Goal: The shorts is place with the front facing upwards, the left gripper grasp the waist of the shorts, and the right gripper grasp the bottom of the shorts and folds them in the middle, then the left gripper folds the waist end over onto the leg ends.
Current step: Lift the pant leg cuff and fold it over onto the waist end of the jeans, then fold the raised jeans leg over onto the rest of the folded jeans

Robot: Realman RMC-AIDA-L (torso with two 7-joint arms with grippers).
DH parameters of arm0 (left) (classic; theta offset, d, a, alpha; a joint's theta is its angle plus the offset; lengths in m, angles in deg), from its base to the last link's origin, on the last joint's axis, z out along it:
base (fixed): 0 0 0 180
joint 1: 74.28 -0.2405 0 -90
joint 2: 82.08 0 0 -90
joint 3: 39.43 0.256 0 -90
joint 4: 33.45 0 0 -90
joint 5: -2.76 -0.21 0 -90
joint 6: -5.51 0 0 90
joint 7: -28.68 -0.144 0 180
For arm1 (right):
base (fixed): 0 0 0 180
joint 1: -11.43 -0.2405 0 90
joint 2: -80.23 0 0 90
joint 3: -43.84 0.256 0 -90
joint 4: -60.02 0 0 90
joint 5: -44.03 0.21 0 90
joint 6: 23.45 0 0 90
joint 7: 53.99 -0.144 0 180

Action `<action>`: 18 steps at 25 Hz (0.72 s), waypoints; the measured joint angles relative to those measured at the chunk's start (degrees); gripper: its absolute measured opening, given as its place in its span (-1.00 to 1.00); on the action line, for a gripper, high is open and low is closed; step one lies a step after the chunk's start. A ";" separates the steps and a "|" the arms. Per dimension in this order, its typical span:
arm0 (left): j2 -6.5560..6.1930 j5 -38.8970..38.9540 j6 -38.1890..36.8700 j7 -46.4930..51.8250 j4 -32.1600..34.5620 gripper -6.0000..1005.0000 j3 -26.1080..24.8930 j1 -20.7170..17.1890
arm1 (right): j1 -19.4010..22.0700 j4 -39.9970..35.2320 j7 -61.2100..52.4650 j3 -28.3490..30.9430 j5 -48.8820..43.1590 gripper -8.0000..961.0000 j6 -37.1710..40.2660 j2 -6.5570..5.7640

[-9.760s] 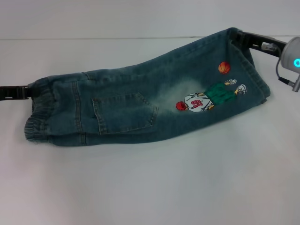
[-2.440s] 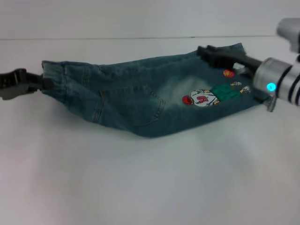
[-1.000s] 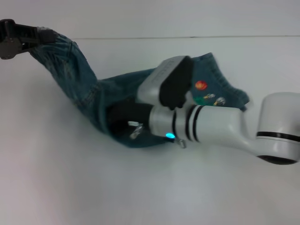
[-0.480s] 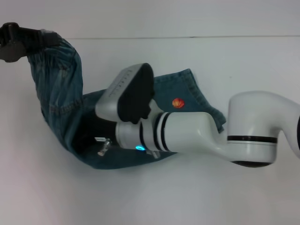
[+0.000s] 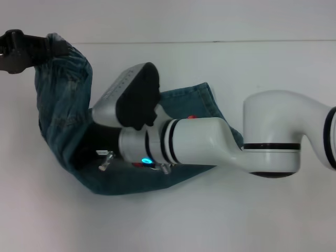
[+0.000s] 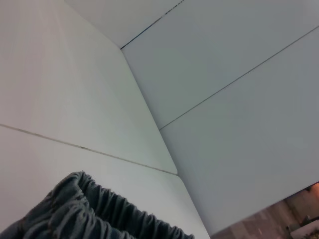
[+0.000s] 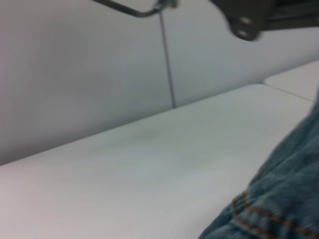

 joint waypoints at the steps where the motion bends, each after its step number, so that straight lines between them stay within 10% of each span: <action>1: 0.07 0.00 0.05 -0.13 0.00 -0.87 0.01 -0.03 | 0.23 -0.22 -0.23 0.12 -0.01 -0.89 -0.01 -0.11; 18: 1.40 0.18 1.73 -1.55 -2.90 -0.87 0.11 2.33 | 9.49 -13.53 -4.82 8.48 -0.08 -0.89 2.73 -0.90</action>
